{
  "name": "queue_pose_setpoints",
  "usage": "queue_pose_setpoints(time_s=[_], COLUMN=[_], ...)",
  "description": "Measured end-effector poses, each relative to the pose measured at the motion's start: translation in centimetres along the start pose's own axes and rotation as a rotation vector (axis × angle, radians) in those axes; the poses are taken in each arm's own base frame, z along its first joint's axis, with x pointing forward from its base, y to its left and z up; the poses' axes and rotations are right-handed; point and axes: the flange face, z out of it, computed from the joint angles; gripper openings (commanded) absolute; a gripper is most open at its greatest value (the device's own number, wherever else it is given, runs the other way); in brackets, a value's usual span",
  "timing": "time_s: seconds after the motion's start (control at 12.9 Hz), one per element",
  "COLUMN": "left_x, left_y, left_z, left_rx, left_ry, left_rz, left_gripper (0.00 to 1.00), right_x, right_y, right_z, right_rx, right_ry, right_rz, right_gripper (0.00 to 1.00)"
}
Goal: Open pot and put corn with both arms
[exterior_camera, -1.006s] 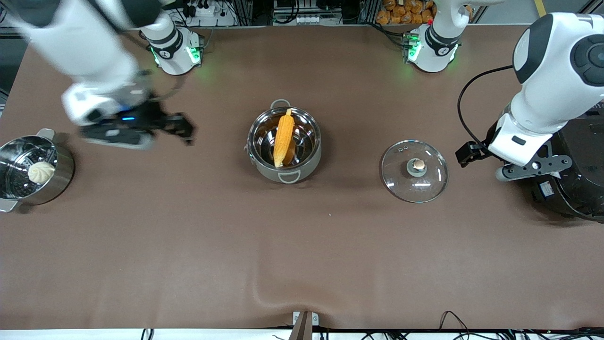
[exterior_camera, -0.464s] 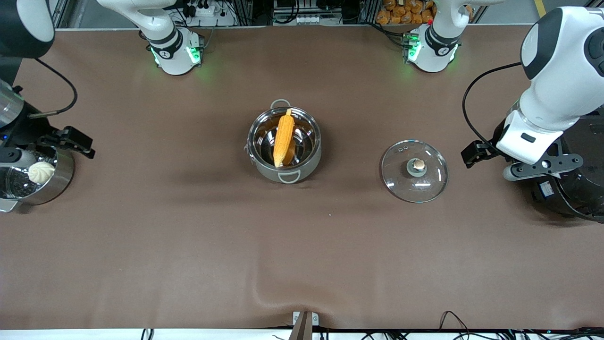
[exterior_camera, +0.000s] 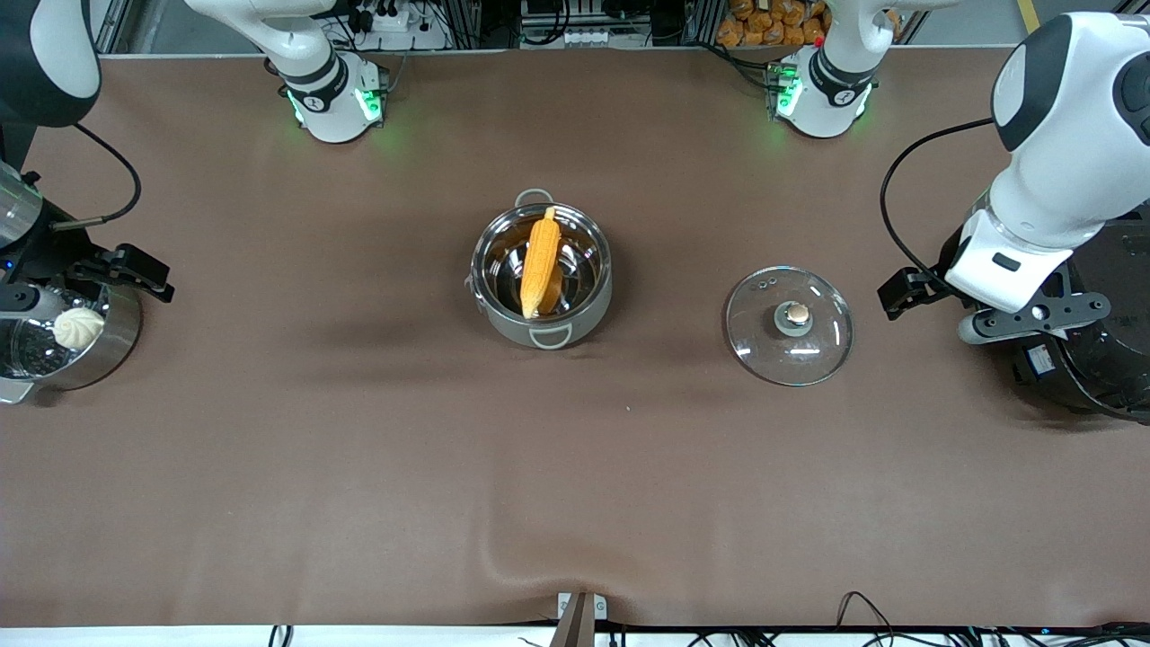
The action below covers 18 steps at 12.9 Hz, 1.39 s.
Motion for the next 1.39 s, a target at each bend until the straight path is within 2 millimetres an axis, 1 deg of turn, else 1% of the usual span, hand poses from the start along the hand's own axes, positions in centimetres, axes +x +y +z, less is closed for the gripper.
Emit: queue_pose_setpoints(time_s=[0.23, 0.54, 0.7, 1.01, 1.16, 1.39], left_x=[0.0, 0.1, 0.2, 0.4, 0.1, -1.3], left_y=[-0.1, -0.5, -0.8, -2.1, -2.7, -4.4], left_z=[0.0, -0.1, -0.4, -1.0, -2.4, -4.7], left_rx=[0.000, 0.001, 0.000, -0.007, -0.034, -0.043], left_ry=[-0.001, -0.001, 0.004, 0.012, 0.024, 0.002], left_rz=[-0.002, -0.008, -0.011, 0.008, 0.050, 0.113], left_gripper=[1.00, 1.00, 1.00, 1.00, 1.00, 1.00], right_x=[-0.7, -1.2, -1.3, -1.3, -1.5, -1.7], right_y=[1.2, 1.1, 0.8, 0.4, 0.3, 0.2], right_z=[-0.3, 0.4, 0.5, 0.5, 0.5, 0.5], right_rx=[0.000, 0.002, 0.002, 0.002, 0.004, 0.009], right_ry=[-0.019, -0.064, -0.069, -0.075, -0.086, -0.099], right_rz=[-0.007, 0.002, 0.022, 0.027, 0.028, 0.028], right_gripper=[1.00, 1.00, 1.00, 1.00, 1.00, 1.00])
